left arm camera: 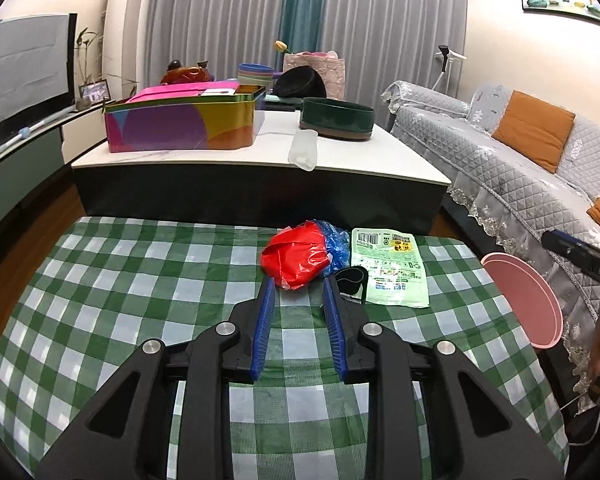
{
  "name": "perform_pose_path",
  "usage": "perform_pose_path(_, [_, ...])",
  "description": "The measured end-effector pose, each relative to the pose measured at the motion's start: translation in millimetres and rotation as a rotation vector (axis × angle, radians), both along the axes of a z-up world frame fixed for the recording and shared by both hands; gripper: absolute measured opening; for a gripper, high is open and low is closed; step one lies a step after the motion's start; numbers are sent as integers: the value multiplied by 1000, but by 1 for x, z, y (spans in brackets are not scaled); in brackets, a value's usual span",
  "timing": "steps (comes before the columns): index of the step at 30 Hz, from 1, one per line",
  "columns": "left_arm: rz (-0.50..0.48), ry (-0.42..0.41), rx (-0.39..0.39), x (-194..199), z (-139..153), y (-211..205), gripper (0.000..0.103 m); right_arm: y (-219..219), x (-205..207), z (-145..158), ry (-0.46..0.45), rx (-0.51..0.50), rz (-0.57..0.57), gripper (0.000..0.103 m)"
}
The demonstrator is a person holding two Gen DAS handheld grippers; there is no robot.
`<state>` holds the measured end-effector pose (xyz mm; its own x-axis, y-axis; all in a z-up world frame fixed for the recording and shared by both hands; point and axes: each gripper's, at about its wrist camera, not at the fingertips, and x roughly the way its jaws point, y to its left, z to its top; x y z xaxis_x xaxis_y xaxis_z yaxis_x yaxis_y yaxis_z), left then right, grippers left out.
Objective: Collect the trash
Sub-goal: 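Move both grippers back over the checked table toward the remaining trash, then grasp the green printed packet with the right gripper while the left grasps the black elastic band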
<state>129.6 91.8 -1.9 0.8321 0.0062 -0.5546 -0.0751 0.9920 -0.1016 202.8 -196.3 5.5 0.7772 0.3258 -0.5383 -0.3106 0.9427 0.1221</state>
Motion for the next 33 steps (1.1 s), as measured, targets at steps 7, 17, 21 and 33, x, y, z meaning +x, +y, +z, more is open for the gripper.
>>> perform_pose_path(7, [-6,14,-13,13,-10,-1,25,26,15,-16,35,11,55,49])
perform_pose_path(17, [-28,48,-32,40,-33,-9,25,46,46,-39,86,75,90,49])
perform_pose_path(21, [-26,57,-52,51,-39,-10,25,54,59,-53,124,94,99,49])
perform_pose_path(33, [-49,123,-79,80,-58,-19,26,71,103,-94,289,201,113,49])
